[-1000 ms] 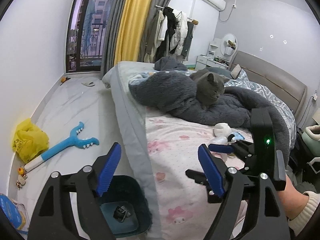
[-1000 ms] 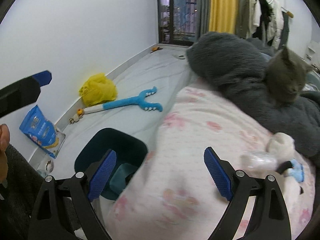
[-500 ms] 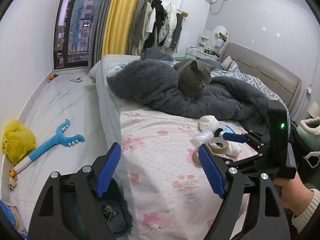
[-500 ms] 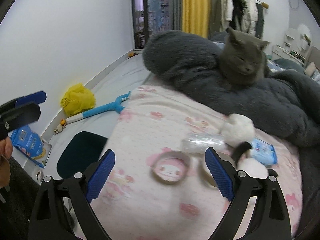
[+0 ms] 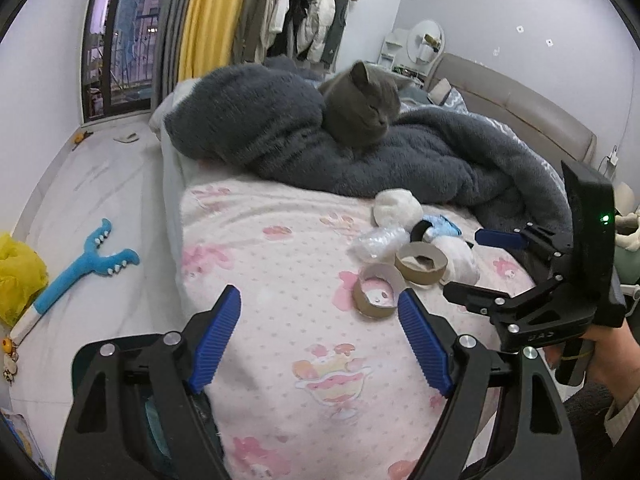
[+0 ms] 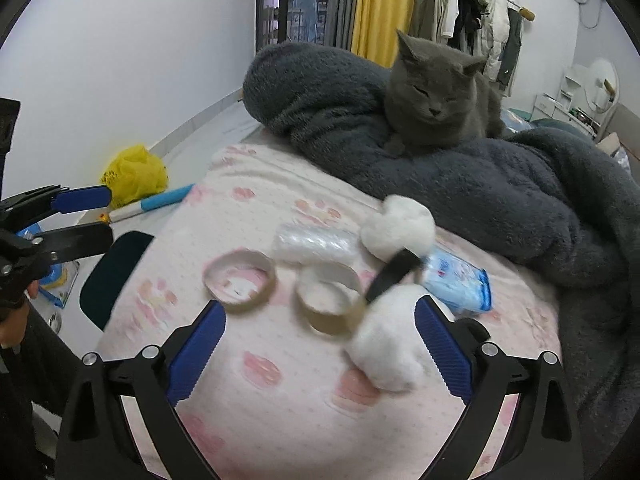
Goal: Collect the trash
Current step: 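Grasp the cardboard tape core with the left tool while the right tool grasps a white cotton ball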
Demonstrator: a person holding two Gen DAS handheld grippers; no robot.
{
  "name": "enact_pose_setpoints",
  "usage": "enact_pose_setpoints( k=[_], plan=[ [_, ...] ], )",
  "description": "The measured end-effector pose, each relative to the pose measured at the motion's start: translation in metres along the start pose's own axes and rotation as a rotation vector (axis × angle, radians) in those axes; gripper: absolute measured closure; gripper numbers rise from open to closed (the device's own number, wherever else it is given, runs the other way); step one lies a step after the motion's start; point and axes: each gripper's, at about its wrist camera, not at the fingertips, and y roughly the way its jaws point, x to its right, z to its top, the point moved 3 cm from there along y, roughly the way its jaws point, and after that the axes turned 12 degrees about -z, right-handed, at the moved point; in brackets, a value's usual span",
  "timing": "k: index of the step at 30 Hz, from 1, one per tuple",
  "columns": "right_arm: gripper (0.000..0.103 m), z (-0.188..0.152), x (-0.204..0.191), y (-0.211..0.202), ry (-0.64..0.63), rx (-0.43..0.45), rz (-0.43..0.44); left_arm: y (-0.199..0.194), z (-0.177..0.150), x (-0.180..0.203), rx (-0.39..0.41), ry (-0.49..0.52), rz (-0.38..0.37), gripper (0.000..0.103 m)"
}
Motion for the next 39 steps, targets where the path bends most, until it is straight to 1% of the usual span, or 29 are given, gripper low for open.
enact_pose_setpoints(
  k=[3, 8, 10, 14, 20, 24, 28, 31, 39],
  plan=[
    [0.005, -0.007, 0.005, 0.004, -0.023, -0.011, -0.005, 0.018, -0.002, 0.008, -0.033, 0.014, -0.014, 0.02],
    [0.005, -0.016, 0.011, 0.006, -0.065, -0.014, -0.013, 0.045, -0.011, 0.024, -0.086, 0.07, -0.02, 0.02],
    [0.004, -0.017, 0.015, 0.005, -0.073, -0.009, -0.015, 0.055, -0.013, 0.028, -0.105, 0.074, -0.029, 0.02],
    [0.004, -0.022, 0.025, 0.005, -0.074, -0.005, -0.016, 0.069, -0.014, 0.035, -0.126, 0.089, -0.028, 0.02],
    [0.004, -0.033, 0.038, 0.008, -0.067, -0.013, -0.021, 0.087, -0.015, 0.034, -0.141, 0.058, -0.019, 0.021],
    [0.004, -0.037, 0.046, 0.009, -0.037, -0.007, 0.002, 0.095, -0.014, 0.032, -0.138, 0.034, -0.009, 0.022],
    [0.004, -0.038, 0.053, 0.012, -0.016, 0.002, 0.031, 0.1, -0.012, 0.027, -0.133, -0.002, -0.011, 0.026],
    [0.004, -0.038, 0.056, 0.018, -0.014, -0.003, 0.027, 0.103, -0.011, 0.026, -0.132, 0.001, 0.001, 0.029],
    [0.004, -0.039, 0.051, 0.034, -0.031, -0.022, 0.034, 0.107, -0.011, 0.023, -0.13, 0.017, 0.029, 0.042]
  ],
)
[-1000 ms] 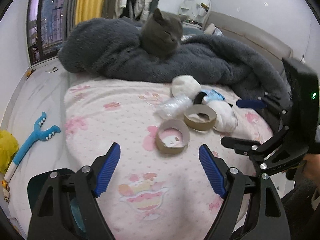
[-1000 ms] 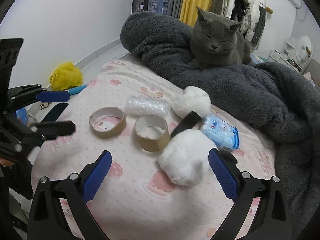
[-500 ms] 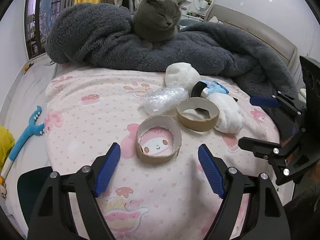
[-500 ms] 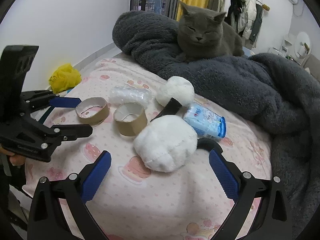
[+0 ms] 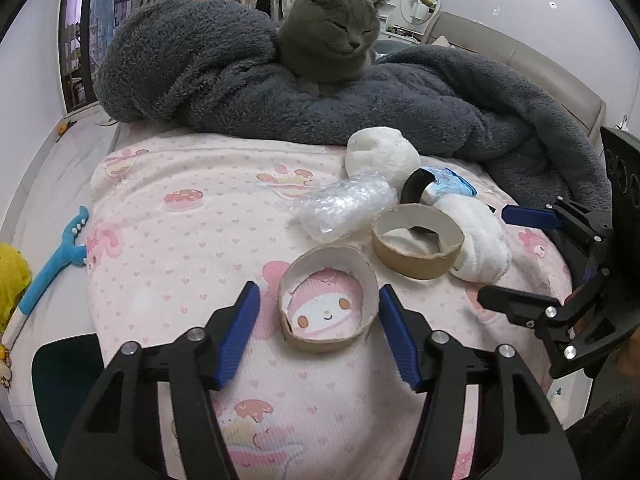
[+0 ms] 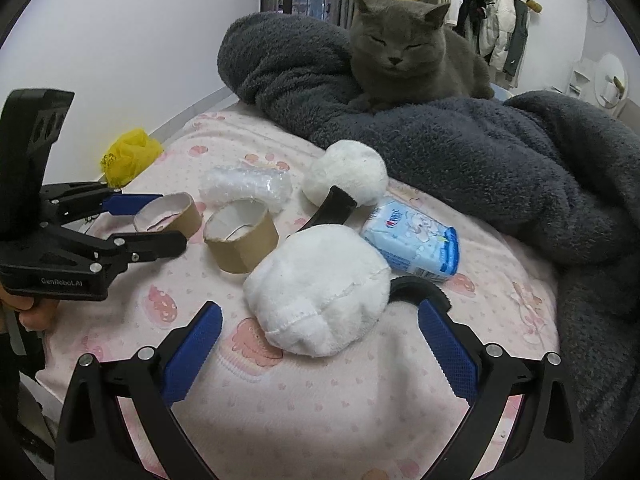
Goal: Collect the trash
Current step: 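Grasp the cardboard tape core with the left tool while the right tool grasps a white cotton ball, then carry the tape core and cotton ball over the green trash bin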
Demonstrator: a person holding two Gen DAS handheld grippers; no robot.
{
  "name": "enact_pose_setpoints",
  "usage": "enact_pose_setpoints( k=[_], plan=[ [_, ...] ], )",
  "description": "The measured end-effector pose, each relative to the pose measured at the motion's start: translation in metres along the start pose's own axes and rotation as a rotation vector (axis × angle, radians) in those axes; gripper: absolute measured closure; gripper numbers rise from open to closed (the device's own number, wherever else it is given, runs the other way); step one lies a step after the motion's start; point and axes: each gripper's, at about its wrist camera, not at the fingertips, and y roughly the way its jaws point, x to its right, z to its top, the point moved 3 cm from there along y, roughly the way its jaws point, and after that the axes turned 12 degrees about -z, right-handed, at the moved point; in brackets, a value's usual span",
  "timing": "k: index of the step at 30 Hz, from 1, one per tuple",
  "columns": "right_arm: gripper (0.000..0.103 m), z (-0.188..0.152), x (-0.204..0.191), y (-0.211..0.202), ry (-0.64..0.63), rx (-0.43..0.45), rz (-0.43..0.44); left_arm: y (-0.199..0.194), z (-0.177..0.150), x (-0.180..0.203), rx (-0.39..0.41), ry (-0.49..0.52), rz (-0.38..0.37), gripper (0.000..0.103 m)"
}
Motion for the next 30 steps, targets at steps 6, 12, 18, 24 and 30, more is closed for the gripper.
enact_pose_setpoints(
  k=[6, 12, 18, 24, 30],
  plan=[
    [0.004, 0.001, 0.002, 0.006, 0.02, 0.001, -0.01, -0.002, 0.0, -0.004, 0.011, 0.001, 0.002, 0.056],
    [0.004, 0.007, 0.002, 0.011, 0.039, -0.001, -0.014, -0.014, 0.002, -0.003, 0.047, 0.017, -0.026, 0.057],
    [0.039, 0.011, 0.004, 0.021, 0.054, -0.042, -0.056, -0.025, 0.005, -0.008, 0.067, 0.016, -0.025, 0.056],
    [0.043, 0.023, 0.011, 0.011, 0.075, -0.051, -0.122, -0.033, 0.006, -0.021, 0.08, -0.023, -0.017, 0.056],
    [0.043, 0.037, 0.019, -0.007, 0.172, -0.032, -0.054, -0.042, 0.008, -0.023, 0.096, -0.019, -0.013, 0.056]
  ],
)
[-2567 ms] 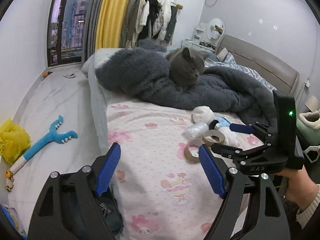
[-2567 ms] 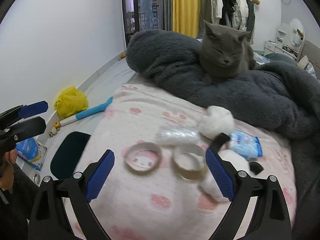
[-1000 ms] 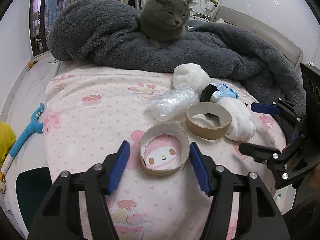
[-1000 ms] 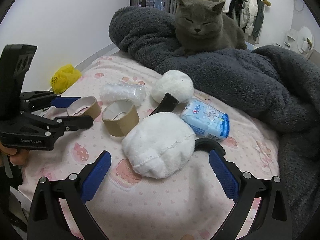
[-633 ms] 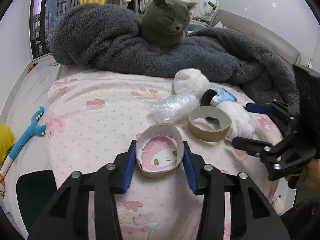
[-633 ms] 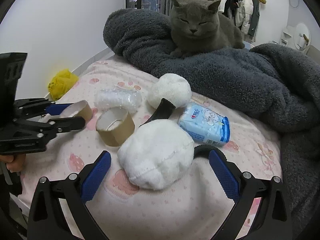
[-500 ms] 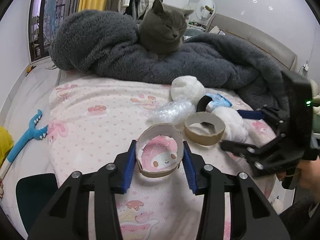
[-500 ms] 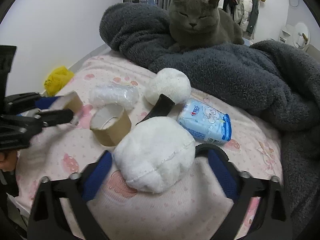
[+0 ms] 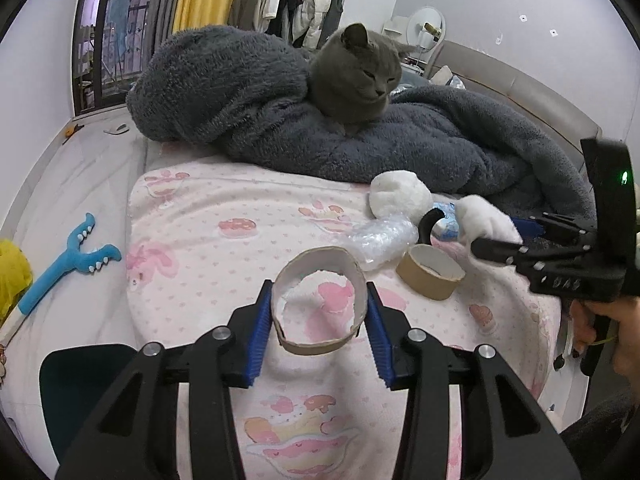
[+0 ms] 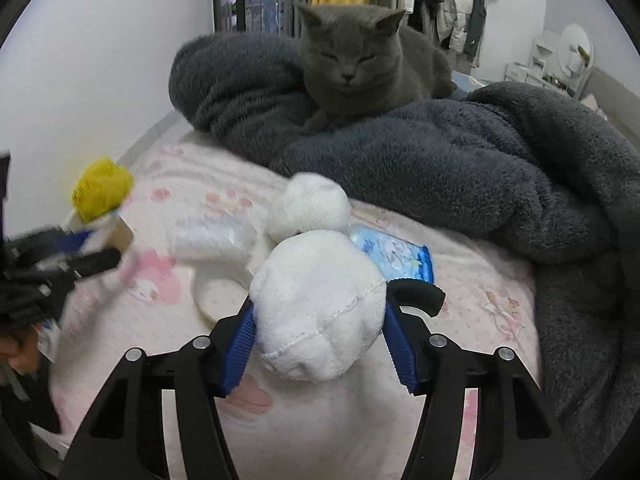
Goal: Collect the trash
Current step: 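Carry the tape core and cotton ball over the green trash bin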
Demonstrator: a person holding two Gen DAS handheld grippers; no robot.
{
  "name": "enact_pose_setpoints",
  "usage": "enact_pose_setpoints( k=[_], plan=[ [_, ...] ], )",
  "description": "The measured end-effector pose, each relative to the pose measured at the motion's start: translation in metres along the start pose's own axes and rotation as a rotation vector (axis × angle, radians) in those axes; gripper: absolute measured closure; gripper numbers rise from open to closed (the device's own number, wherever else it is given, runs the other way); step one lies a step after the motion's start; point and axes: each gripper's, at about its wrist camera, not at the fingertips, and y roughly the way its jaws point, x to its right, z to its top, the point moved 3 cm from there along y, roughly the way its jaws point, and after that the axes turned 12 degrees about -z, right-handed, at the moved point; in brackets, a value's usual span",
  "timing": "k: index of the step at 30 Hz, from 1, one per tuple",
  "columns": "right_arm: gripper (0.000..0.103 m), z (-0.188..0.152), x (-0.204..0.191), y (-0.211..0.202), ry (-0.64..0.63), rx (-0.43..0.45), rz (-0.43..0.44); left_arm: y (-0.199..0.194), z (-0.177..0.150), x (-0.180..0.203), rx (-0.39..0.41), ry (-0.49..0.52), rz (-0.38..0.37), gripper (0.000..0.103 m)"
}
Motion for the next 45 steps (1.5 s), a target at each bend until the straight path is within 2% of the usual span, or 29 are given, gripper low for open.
enact_pose_setpoints(
  k=[9, 13, 24, 34, 40, 45],
  plan=[
    [0.043, 0.024, -0.007, -0.025, 0.111, 0.027, 0.081, -0.017, 0.002, -0.01, 0.025, -0.011, 0.014, 0.056],
    [0.043, 0.034, -0.026, -0.034, 0.083, 0.039, 0.078, -0.025, 0.0, -0.02, 0.03, -0.024, 0.03, 0.056],
    [0.043, 0.061, -0.087, -0.046, 0.017, 0.066, 0.141, -0.054, -0.012, -0.065, 0.038, -0.109, 0.091, 0.056],
    [0.043, 0.073, -0.143, -0.044, -0.06, 0.067, 0.191, -0.08, -0.029, -0.117, 0.035, -0.241, 0.152, 0.056],
    [0.043, 0.077, -0.18, -0.043, -0.11, 0.064, 0.231, -0.091, -0.042, -0.145, 0.011, -0.302, 0.205, 0.056],
    [0.043, 0.075, -0.213, -0.038, -0.153, 0.051, 0.263, -0.097, -0.062, -0.17, -0.042, -0.336, 0.256, 0.056]
  ],
)
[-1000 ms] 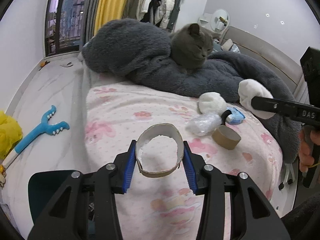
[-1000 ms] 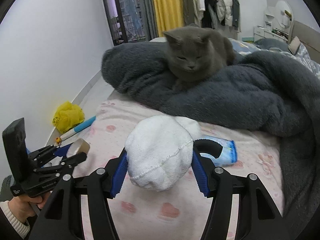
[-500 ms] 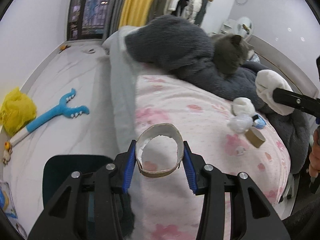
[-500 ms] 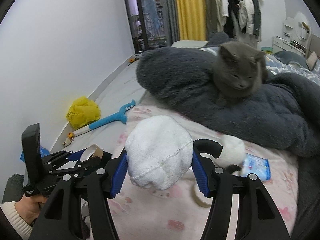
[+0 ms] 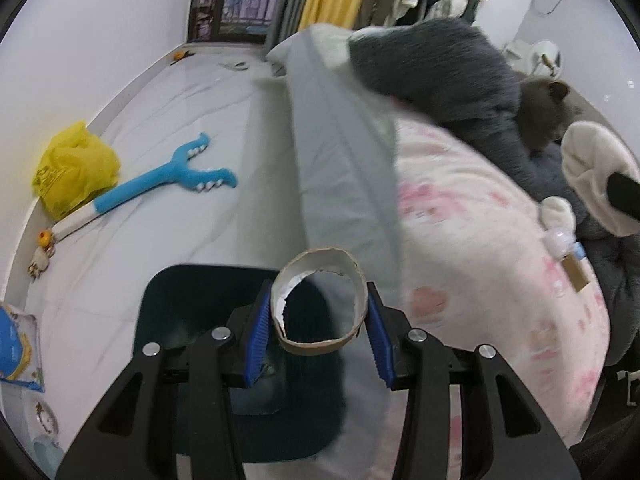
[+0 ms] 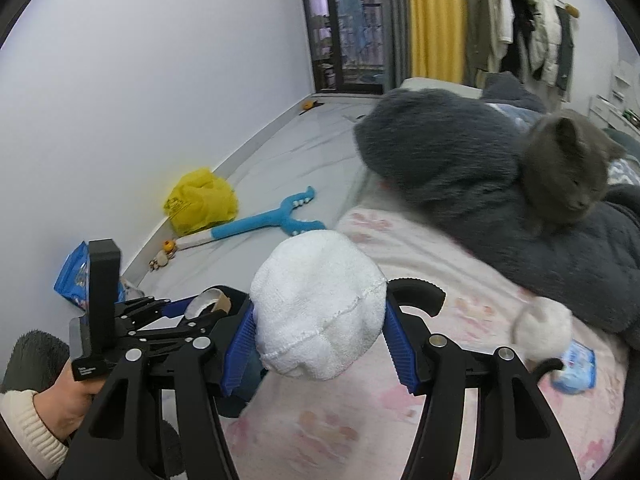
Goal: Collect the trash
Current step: 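Carry the tape core and cotton ball over the green trash bin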
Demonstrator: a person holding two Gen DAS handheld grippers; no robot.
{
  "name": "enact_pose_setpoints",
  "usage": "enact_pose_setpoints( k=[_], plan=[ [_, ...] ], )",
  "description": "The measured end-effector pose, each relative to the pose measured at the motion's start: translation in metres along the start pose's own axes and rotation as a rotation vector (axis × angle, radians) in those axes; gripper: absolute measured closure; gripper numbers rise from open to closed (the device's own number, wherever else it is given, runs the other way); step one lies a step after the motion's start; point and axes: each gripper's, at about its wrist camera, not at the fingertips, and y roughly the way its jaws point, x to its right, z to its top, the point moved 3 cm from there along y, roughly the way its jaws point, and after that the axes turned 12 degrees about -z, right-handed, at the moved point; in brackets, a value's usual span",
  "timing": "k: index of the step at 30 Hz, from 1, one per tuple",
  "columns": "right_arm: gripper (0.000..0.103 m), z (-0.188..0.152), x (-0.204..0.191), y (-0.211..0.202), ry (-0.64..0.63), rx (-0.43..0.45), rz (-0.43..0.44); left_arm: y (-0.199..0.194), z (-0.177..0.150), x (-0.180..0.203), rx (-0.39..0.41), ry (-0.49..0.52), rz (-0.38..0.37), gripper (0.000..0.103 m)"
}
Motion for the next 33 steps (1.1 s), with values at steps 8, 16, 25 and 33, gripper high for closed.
enact_pose_setpoints(
  k=[8, 16, 25, 33],
  plan=[
    [0.043, 0.003, -0.043, 0.025, -0.043, -0.031, 0.052, 0.006, -0.018, -0.038, -0.098, -0.015, 0.077, 0.056],
    [0.043, 0.0, -0.084, 0.045, -0.085, -0.065, 0.094, 0.012, -0.043, -0.073, -0.22, -0.045, 0.125, 0.056],
    [0.043, -0.008, -0.114, 0.07, -0.113, -0.119, 0.124, 0.015, -0.072, -0.108, -0.344, -0.09, 0.148, 0.056],
    [0.043, -0.017, -0.132, 0.097, -0.122, -0.182, 0.133, 0.013, -0.09, -0.126, -0.395, -0.091, 0.129, 0.049]
  ],
)
